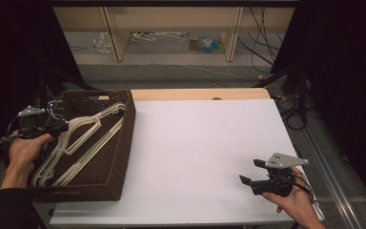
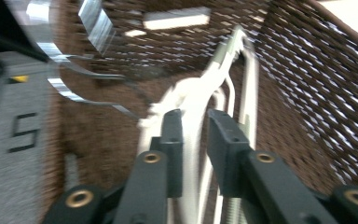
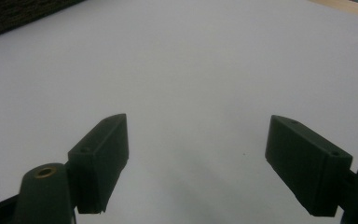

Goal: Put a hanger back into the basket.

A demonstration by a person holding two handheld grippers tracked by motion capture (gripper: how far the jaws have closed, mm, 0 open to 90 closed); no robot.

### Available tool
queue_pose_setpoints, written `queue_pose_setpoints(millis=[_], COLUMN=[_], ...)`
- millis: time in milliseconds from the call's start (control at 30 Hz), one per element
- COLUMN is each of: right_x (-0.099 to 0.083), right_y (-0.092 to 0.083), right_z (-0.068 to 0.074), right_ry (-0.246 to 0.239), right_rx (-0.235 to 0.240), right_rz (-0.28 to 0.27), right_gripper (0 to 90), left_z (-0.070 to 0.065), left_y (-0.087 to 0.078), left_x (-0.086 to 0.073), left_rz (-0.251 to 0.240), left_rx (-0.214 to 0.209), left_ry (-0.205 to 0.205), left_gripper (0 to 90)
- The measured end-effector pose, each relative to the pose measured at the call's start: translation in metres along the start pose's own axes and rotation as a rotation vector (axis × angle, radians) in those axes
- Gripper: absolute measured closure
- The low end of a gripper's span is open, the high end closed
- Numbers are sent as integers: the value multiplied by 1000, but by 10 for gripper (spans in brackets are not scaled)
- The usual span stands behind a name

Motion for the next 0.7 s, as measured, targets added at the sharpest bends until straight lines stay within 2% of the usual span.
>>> queue_pose_setpoints(millis=[67, 133, 200, 433, 600, 667, 700], right_x=[0, 1, 1, 4, 6, 7, 8], right_y=[0, 0, 0, -1, -2, -4, -4], right_z=[0, 1, 2, 2, 1, 2, 3], right_ry=[4, 6, 8, -3, -1, -1, 7], right_rx=[2, -2, -1, -13, -32, -36, -32], right_rz=[1, -4, -9, -39, -66, -61, -78], right_gripper=[225, 226, 226, 226, 226, 226, 226], left_z=[0, -3, -12, -50, -77, -88, -94], left_y=[-4, -7, -11, -24, -35, -38, -40], left_x=[0, 0, 1, -1, -1, -1, -1], left_rz=[-8, -16, -46, -123, -162, -171, -178], left_rx=[-2, -5, -19, -140, -190, -198, -204], left_ry=[-1, 22, 20, 54, 75, 87, 91], left_gripper=[697, 686, 659, 567, 502, 469, 458])
Point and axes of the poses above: each handheld gripper's, and its own axes: y roughly forward along the jaws, x roughly out of its top, z roughly to its left, the point moved 5 cm from there along y, roughly forward along the jaws, and after that the axes turned 1 degree about -y, right-handed, at the moved point
